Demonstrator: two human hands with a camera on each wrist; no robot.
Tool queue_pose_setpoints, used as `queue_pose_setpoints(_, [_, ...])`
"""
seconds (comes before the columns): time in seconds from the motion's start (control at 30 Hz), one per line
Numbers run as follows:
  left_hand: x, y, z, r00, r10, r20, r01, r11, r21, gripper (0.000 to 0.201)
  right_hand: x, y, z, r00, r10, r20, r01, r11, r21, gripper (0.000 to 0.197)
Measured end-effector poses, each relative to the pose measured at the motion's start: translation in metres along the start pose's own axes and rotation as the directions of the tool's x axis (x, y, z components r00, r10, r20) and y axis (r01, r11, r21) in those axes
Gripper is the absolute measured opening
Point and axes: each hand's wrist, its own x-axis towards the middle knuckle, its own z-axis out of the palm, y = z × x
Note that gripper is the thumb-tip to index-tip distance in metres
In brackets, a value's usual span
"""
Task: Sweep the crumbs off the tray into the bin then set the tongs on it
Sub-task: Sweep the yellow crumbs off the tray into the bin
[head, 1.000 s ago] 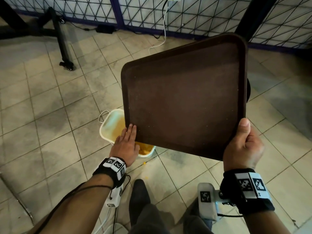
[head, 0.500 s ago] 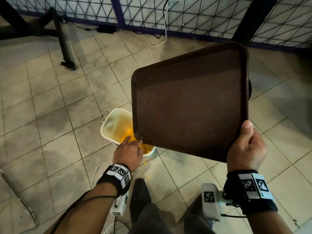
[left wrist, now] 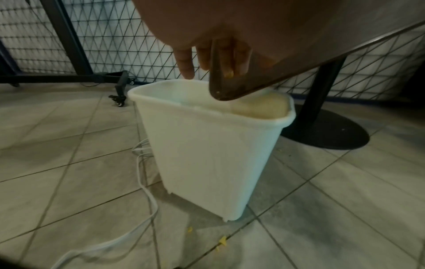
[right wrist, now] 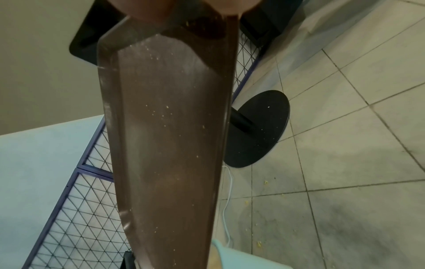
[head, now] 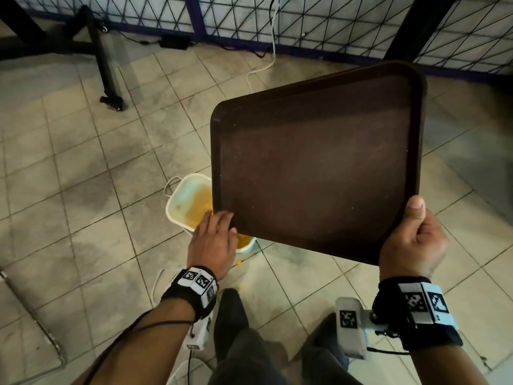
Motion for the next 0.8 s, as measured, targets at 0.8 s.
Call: queue_pose_setpoints(0.8, [0.001, 0.032, -0.005, 0.966, -0.081, 0.247, 0.117, 0.984, -0.135, 0.079, 0.001, 0.0, 0.004, 0.997, 0.068, 0.027, -0.069, 0.996, 0.052, 0.032])
